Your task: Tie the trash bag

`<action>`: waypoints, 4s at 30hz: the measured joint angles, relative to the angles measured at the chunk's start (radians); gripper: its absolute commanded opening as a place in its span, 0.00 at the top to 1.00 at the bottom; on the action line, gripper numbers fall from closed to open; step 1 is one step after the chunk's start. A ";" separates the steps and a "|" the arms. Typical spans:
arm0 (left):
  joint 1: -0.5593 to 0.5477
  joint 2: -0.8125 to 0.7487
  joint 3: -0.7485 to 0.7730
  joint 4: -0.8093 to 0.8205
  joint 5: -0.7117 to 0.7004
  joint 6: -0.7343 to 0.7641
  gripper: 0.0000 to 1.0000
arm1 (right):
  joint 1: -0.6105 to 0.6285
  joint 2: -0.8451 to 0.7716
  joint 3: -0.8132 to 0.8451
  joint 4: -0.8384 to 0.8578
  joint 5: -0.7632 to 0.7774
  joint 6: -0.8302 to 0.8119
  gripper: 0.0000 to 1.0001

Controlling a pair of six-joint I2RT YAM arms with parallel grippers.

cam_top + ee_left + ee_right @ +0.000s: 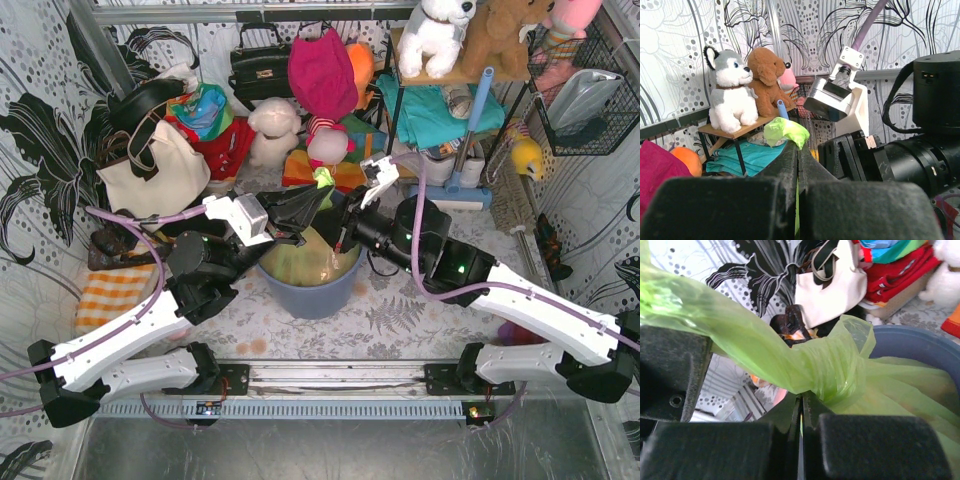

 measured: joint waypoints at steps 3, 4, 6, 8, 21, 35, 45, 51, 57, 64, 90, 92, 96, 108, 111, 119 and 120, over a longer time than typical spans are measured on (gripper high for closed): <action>0.000 0.000 0.000 0.000 0.000 0.000 1.00 | 0.047 0.001 -0.008 0.009 0.127 0.013 1.00; 0.000 0.000 0.000 0.000 0.000 0.000 1.00 | 0.063 0.003 -0.010 0.011 0.168 0.014 1.00; 0.000 0.000 0.000 0.000 -0.002 0.000 1.00 | 0.087 0.015 -0.010 0.024 0.238 0.013 1.00; 0.000 0.000 0.000 0.000 -0.003 0.000 1.00 | 0.108 0.031 -0.010 0.041 0.301 0.013 1.00; 0.000 -0.012 0.000 -0.011 -0.003 0.000 1.00 | 0.160 0.081 -0.090 0.189 0.596 -0.022 1.00; 0.000 -0.028 -0.013 -0.023 -0.014 0.004 0.12 | 0.160 0.113 -0.141 0.427 0.723 -0.149 1.00; 0.000 -0.202 -0.014 -0.155 -0.213 -0.023 0.14 | 0.160 0.121 -0.146 0.455 0.722 -0.152 1.00; 0.000 -0.245 0.042 -0.369 -0.314 -0.042 0.27 | 0.160 0.121 -0.146 0.450 0.722 -0.151 1.00; 0.009 -0.134 0.117 -0.565 -0.309 -0.077 0.24 | 0.160 0.121 -0.146 0.438 0.722 -0.144 1.00; 0.199 -0.071 0.092 -0.668 -0.125 -0.156 0.24 | 0.160 0.121 -0.146 0.431 0.722 -0.141 1.00; 0.610 -0.075 -0.076 -0.405 0.576 -0.375 0.45 | 0.160 0.120 -0.146 0.398 0.722 -0.132 1.00; 0.615 -0.058 -0.076 -0.394 0.597 -0.375 0.50 | 0.160 0.120 -0.146 0.399 0.721 -0.129 1.00; 0.617 -0.025 -0.076 -0.379 0.629 -0.377 0.61 | 0.160 0.120 -0.146 0.399 0.721 -0.125 1.00; 0.617 -0.002 -0.076 -0.379 0.687 -0.362 1.00 | 0.160 0.125 -0.146 0.399 0.718 -0.118 1.00; 0.618 -0.014 -0.076 -0.379 0.712 -0.363 1.00 | 0.160 0.130 -0.148 0.402 0.703 -0.114 1.00; 0.618 -0.047 -0.076 -0.379 0.785 -0.372 1.00 | 0.160 0.155 -0.173 0.459 0.665 -0.112 1.00; 0.618 -0.051 -0.076 -0.380 0.795 -0.373 1.00 | 0.160 0.156 -0.182 0.472 0.665 -0.115 1.00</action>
